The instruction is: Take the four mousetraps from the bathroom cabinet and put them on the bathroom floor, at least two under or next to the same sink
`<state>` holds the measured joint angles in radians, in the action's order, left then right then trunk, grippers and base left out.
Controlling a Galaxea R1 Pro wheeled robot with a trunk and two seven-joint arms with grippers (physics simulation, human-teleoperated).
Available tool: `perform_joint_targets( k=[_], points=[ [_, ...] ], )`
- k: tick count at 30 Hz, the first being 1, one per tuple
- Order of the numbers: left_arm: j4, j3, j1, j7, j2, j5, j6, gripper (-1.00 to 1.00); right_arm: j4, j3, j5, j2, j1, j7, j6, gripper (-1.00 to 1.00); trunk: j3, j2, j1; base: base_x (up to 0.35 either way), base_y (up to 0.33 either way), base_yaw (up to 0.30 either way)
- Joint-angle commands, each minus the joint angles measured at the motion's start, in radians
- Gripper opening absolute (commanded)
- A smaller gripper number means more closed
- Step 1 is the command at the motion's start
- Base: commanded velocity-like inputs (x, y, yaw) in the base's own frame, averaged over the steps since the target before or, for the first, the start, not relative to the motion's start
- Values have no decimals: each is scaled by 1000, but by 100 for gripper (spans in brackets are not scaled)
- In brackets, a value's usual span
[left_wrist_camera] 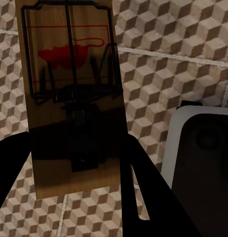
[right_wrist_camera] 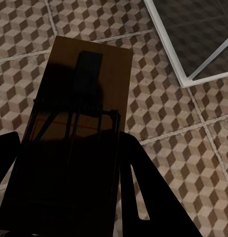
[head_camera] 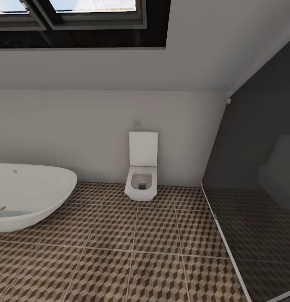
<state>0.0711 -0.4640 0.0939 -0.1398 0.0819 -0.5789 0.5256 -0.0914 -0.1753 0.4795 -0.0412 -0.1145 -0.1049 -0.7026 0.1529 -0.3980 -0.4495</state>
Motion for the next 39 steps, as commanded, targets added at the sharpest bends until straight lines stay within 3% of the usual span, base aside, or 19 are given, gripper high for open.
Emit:
perform_joint_targets(
  k=[1,39],
  points=[
    [3,-7,1,-6,-1,2,3,-100,0,-9,2,0,-1,-9,-1,-100,2,-2,-1,0,0,0],
    [3,-7,1,-6,-1,2,4,-100,0,-9,2,0,-1,-9,-1,-100,2,-2,-1,0,0,0]
  ],
)
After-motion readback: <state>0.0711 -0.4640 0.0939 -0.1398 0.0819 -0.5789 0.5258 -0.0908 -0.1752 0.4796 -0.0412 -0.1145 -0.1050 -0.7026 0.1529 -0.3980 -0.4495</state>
